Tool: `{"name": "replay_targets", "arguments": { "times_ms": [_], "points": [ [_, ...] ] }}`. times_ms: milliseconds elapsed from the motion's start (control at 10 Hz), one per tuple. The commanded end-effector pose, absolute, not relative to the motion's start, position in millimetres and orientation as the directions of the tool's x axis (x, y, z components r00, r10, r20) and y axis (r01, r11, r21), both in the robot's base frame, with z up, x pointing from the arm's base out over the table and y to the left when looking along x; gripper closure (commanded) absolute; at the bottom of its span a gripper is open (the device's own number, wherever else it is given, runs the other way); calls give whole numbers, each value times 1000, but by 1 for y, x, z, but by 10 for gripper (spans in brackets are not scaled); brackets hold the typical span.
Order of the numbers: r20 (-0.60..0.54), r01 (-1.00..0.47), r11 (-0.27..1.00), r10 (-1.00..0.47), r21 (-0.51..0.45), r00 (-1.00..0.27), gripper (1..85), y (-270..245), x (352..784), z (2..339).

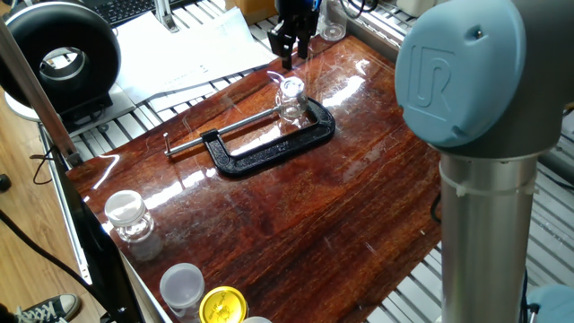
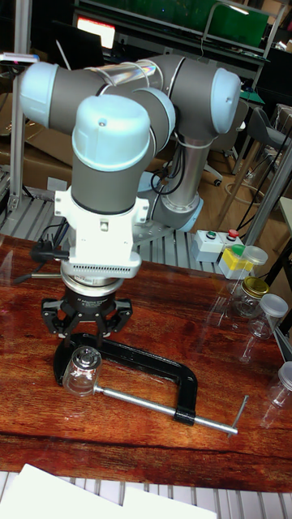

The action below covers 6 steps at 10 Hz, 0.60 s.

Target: Unscrew the lid from the jar

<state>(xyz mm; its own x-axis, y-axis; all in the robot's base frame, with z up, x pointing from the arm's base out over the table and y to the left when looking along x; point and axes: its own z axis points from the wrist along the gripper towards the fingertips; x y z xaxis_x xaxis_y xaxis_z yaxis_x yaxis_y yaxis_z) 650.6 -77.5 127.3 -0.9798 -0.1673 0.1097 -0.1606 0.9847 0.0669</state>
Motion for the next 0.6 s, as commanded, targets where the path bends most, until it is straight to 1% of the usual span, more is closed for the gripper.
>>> {"name": "replay_targets", "arguments": {
  "times_ms": [0,200,300,500],
  "points": [
    [106,-159,983,-168,90,-980,353,-72,651,128],
    [96,-167,981,-176,95,-980,340,-71,653,128],
    [111,-169,980,-180,101,-977,327,-70,646,129],
    [105,-180,978,-191,104,-976,297,-71,644,120]
  ]
}}
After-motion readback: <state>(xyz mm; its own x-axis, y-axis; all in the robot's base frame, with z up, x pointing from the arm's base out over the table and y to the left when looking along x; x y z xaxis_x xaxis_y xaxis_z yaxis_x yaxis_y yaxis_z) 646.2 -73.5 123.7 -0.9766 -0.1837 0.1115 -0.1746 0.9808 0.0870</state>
